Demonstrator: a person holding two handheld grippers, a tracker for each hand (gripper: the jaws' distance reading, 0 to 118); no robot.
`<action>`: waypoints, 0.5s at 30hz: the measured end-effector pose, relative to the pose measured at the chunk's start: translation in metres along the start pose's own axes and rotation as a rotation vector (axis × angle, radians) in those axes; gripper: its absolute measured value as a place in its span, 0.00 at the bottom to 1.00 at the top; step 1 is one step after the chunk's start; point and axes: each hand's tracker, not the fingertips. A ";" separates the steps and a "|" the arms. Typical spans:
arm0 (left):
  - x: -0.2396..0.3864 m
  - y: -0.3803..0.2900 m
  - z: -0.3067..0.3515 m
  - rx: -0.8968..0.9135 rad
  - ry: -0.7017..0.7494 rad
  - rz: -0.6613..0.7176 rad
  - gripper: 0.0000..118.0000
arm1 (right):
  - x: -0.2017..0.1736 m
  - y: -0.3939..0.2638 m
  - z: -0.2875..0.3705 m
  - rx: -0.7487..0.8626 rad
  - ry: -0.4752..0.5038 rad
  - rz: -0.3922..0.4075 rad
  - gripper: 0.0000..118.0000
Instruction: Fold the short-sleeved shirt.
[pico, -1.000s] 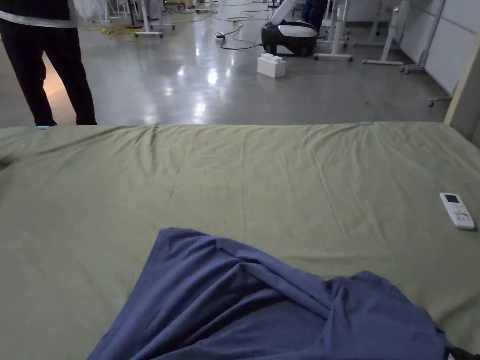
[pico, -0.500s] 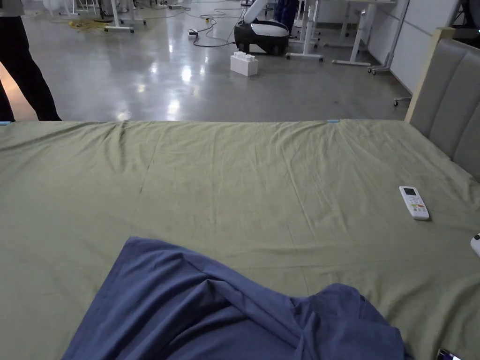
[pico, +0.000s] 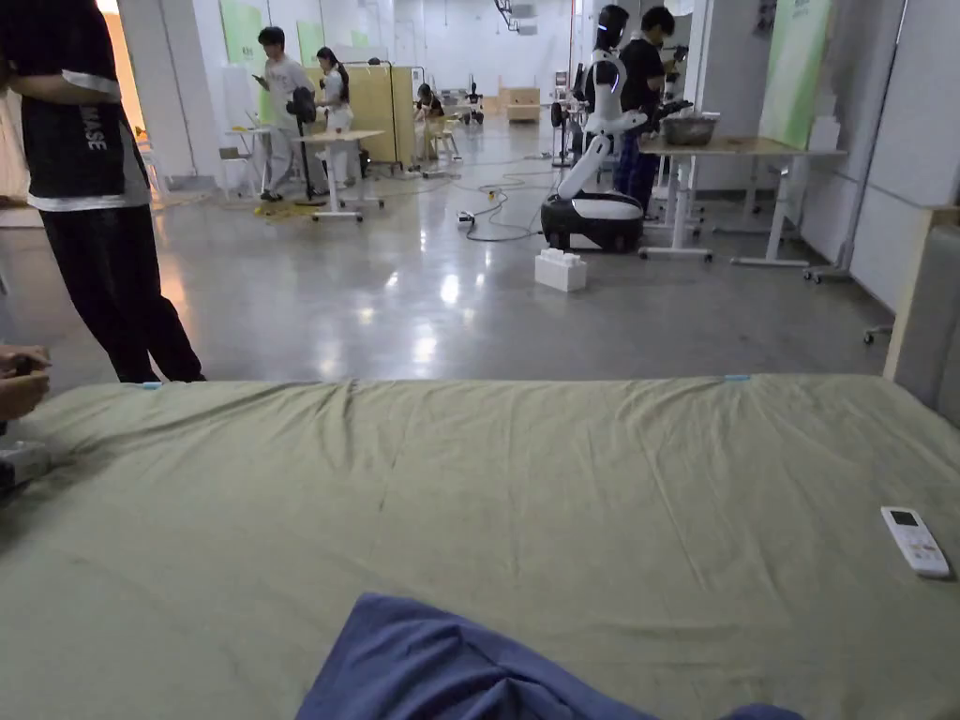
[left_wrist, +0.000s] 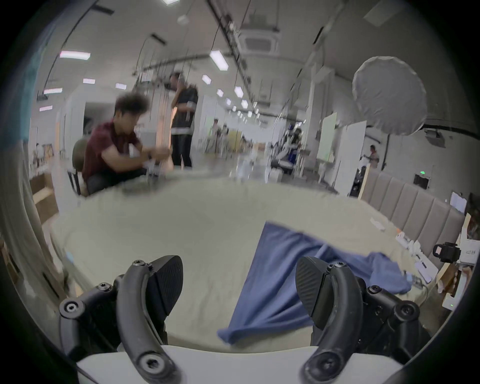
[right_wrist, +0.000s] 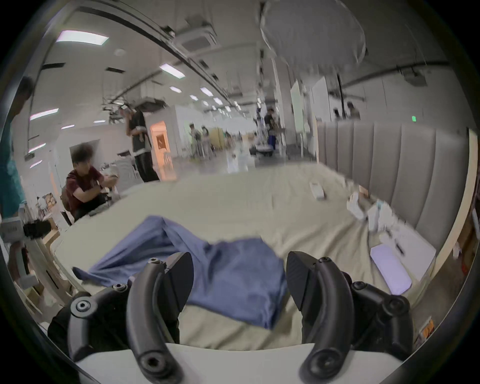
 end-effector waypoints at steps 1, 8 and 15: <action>0.011 0.014 0.013 0.038 0.001 -0.025 0.77 | -0.013 0.012 0.010 0.047 -0.001 0.043 0.66; 0.064 0.052 0.086 0.259 -0.044 -0.217 0.68 | -0.070 0.061 0.061 0.233 0.039 0.183 0.62; 0.079 0.051 0.116 0.281 -0.077 -0.199 0.02 | -0.082 0.066 0.081 0.286 0.038 0.134 0.02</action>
